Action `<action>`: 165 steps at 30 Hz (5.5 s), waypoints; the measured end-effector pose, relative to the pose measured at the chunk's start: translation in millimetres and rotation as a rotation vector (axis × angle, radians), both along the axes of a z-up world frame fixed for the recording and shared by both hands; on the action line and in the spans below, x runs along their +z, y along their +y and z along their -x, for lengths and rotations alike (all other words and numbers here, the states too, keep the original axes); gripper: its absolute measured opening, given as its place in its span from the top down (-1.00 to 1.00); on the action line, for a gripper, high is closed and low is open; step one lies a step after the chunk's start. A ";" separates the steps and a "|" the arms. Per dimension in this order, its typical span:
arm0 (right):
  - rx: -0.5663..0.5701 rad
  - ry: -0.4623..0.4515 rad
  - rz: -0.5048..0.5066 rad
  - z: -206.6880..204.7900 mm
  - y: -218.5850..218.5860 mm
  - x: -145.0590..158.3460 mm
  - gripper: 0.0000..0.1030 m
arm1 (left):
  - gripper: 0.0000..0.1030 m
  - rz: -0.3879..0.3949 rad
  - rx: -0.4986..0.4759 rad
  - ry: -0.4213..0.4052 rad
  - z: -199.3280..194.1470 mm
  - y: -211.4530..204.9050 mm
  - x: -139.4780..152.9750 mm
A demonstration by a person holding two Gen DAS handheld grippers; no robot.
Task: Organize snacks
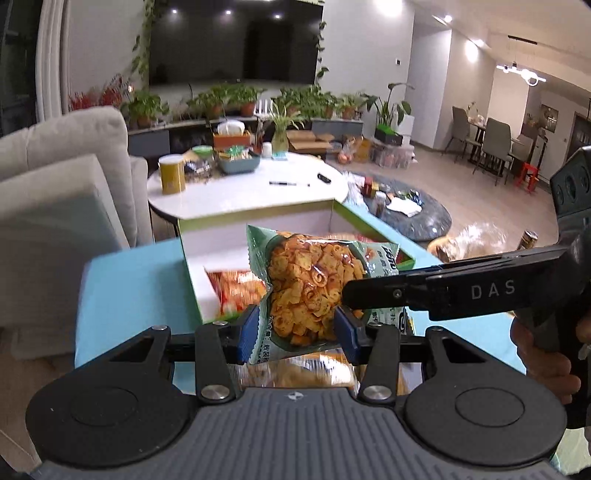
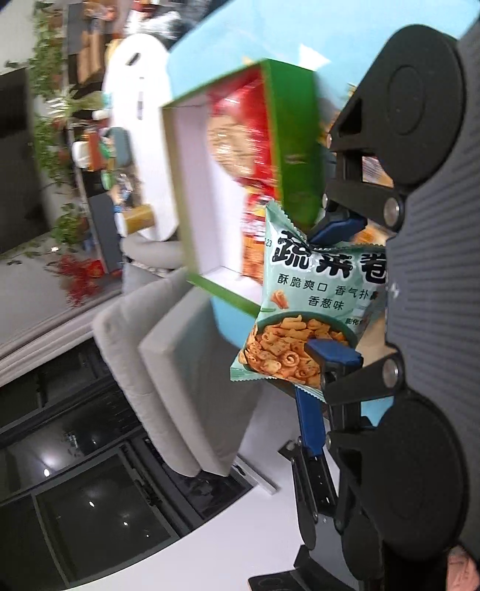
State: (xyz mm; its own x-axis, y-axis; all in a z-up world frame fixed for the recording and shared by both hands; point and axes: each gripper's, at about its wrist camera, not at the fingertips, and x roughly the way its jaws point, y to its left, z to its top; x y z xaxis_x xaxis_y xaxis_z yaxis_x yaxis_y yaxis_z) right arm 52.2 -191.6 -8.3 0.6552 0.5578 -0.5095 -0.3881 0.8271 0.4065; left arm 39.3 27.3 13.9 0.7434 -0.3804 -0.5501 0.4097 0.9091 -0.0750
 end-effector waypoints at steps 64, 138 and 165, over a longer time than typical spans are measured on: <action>-0.011 0.085 0.036 -166.8 17.8 -39.9 -0.52 | 0.17 -0.048 0.166 0.114 -181.4 -6.7 -50.5; 0.246 0.307 0.116 70.7 52.5 -79.7 -0.52 | -0.40 -0.036 0.219 0.295 113.2 45.8 -87.7; 0.196 0.201 0.069 65.0 36.9 -44.0 -0.47 | 0.23 -0.106 0.045 0.130 94.1 -0.4 -38.3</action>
State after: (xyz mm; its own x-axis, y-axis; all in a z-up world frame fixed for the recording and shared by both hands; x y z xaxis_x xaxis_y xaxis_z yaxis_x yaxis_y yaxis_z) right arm -12.8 -154.7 -52.3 0.4202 0.6237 -0.6591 -0.4611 0.7724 0.4369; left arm -54.8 26.9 -24.5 0.6784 -0.2830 -0.6780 0.3612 0.9321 -0.0276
